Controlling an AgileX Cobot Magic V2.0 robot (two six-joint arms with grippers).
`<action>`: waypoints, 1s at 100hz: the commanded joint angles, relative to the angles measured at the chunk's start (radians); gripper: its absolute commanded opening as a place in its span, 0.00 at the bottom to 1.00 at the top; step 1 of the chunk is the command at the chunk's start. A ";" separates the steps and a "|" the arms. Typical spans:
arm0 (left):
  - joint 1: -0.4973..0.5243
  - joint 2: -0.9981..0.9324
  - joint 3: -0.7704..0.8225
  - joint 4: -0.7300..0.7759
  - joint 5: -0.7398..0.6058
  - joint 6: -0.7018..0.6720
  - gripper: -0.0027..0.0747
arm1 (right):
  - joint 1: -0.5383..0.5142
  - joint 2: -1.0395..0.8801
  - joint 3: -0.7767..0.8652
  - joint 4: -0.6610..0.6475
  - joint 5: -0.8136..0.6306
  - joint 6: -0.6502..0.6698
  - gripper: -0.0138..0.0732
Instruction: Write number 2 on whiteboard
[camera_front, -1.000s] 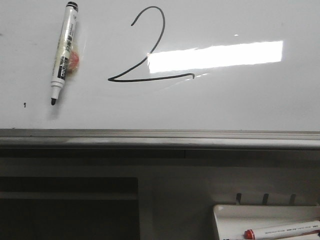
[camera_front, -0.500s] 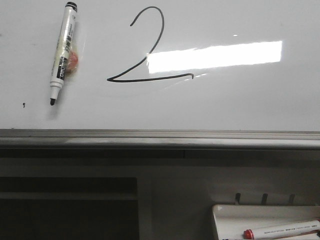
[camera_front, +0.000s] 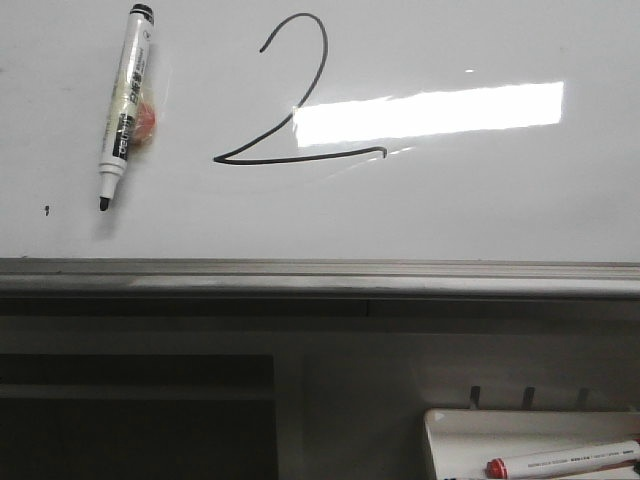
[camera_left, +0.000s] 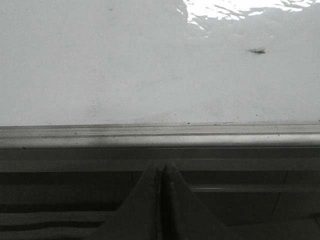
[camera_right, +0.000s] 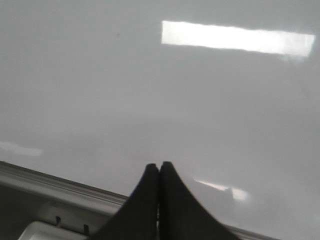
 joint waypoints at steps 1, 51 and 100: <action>0.003 -0.028 0.010 0.001 -0.065 -0.007 0.01 | -0.042 -0.021 0.006 -0.007 -0.095 -0.006 0.08; 0.003 -0.028 0.010 0.001 -0.065 -0.007 0.01 | -0.131 -0.266 0.151 -0.003 0.163 -0.006 0.08; 0.003 -0.028 0.010 0.001 -0.071 -0.007 0.01 | -0.131 -0.266 0.151 0.001 0.196 -0.006 0.08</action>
